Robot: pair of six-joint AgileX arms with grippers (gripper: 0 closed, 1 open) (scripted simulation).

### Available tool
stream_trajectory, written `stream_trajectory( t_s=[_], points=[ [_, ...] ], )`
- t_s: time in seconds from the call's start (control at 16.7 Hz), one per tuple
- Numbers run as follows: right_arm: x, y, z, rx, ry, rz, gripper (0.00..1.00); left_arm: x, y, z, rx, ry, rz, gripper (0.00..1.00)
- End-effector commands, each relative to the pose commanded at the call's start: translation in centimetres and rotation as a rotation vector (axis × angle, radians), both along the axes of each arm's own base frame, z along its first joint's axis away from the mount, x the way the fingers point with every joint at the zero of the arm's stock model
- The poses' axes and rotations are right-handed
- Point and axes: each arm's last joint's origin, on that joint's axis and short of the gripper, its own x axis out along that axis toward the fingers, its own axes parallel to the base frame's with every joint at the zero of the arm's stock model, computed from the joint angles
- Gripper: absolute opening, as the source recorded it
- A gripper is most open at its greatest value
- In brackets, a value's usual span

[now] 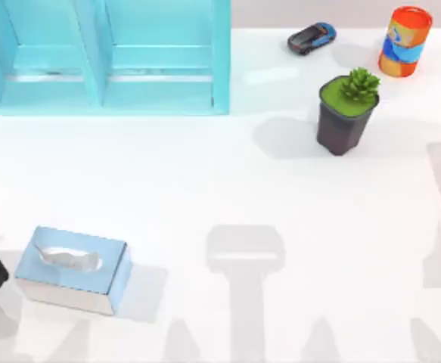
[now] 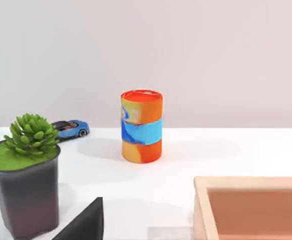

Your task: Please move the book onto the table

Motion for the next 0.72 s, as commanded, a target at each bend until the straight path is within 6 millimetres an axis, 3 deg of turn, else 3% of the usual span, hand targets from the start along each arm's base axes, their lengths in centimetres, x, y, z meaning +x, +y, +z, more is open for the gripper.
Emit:
stream_trajectory(
  t_s=[0.18, 0.3, 0.54, 0.72],
  points=[
    [0.0, 0.0, 0.0, 0.000, 0.000, 0.000, 1.00, 0.0, 0.0, 0.3, 0.002, -0.004, -0.001, 1.00],
    [0.0, 0.0, 0.0, 0.000, 0.000, 0.000, 1.00, 0.1, 0.1, 1.6, 0.011, -0.023, -0.007, 1.00],
    [0.0, 0.0, 0.0, 0.000, 0.000, 0.000, 1.00, 1.5, 0.7, 6.3, 0.052, -0.065, -0.026, 1.00],
    [0.0, 0.0, 0.0, 0.000, 0.000, 0.000, 1.00, 4.8, 1.9, 9.8, 0.086, -0.050, -0.038, 1.00]
  ],
)
